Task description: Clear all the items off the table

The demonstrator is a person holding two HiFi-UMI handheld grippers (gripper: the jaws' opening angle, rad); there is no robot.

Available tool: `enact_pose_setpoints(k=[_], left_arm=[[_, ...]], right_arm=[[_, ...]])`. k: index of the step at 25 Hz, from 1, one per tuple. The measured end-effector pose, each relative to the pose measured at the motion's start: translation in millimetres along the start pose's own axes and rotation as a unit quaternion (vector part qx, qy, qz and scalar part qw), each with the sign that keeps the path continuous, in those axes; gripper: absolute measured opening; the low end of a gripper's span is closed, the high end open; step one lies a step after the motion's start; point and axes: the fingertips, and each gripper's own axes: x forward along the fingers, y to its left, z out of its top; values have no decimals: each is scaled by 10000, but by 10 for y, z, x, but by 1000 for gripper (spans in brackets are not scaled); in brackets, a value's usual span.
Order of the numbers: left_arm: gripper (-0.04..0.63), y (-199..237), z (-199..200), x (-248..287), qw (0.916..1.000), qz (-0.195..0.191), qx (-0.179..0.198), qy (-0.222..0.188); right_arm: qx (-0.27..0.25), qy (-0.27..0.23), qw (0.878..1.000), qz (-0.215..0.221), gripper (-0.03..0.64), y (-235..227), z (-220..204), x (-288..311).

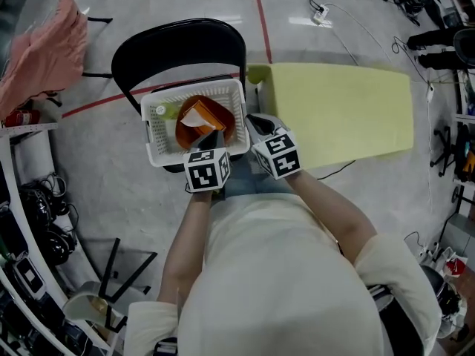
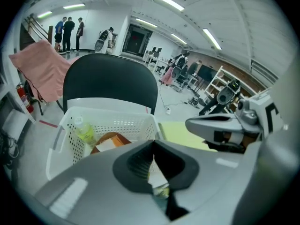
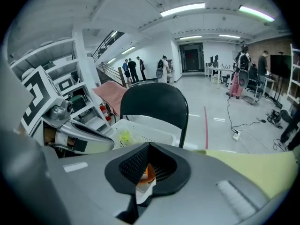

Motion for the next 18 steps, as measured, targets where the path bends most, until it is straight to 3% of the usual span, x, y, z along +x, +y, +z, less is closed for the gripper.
enact_pose_setpoints(k=[18], left_arm=[[9, -1749, -491, -20, 9938, -473, 1003, 9]], right_arm=[[569, -431, 9958, -576, -2, -723, -875, -1586]])
